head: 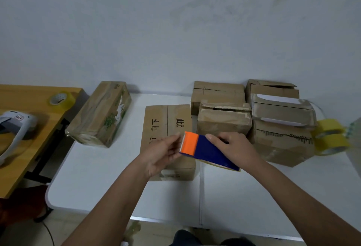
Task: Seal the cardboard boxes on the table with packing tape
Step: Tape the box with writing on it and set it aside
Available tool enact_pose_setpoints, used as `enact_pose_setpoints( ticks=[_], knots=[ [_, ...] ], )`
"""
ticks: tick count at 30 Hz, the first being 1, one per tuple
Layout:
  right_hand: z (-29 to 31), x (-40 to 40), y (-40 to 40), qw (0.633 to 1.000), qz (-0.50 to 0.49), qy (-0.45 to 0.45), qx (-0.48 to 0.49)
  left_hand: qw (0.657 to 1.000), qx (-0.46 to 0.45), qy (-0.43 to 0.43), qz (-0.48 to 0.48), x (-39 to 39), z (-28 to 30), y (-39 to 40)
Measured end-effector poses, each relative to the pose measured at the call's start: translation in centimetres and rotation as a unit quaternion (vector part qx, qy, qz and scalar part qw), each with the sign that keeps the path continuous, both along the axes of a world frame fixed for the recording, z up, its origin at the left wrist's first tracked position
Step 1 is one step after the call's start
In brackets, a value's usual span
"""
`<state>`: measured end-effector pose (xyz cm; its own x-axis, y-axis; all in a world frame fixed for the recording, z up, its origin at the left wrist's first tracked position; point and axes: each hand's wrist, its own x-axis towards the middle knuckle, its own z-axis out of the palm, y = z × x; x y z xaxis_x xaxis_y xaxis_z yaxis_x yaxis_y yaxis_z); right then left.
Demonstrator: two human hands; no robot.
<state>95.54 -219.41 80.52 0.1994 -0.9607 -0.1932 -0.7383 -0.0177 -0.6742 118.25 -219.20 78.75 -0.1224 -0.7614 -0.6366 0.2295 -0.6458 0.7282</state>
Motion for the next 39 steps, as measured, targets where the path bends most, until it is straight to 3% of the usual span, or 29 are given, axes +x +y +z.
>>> enact_pose_setpoints(
  ticks=[5, 12, 16, 27, 32, 39],
  knots=[
    [-0.1, -0.1, 0.0, 1.0, 0.01, -0.009, 0.006, 1.0, -0.022, -0.014, -0.006, -0.6, -0.4, 0.6],
    [-0.2, -0.2, -0.4, 0.999, 0.041, 0.0, 0.033, 0.985, -0.074, -0.158, -0.012, -0.8, -1.6, 1.5],
    [-0.2, 0.0, -0.3, 0.997, 0.057, 0.009, 0.056, 0.979, -0.076, -0.191, -0.001, -0.8, -2.1, 2.0],
    [-0.7, 1.1, -0.7, 0.99, 0.095, 0.079, 0.065, 0.985, -0.091, -0.149, 0.002, 1.2, -2.3, 3.1],
    [-1.5, 0.0, -0.5, 0.984, 0.109, 0.129, 0.063, 0.973, -0.094, -0.171, 0.124, 6.4, -2.9, 4.1],
    [-2.1, -0.5, -0.9, 0.976, 0.126, 0.171, 0.05, 0.982, -0.054, -0.146, 0.103, 8.2, -4.3, 5.2]
  ],
)
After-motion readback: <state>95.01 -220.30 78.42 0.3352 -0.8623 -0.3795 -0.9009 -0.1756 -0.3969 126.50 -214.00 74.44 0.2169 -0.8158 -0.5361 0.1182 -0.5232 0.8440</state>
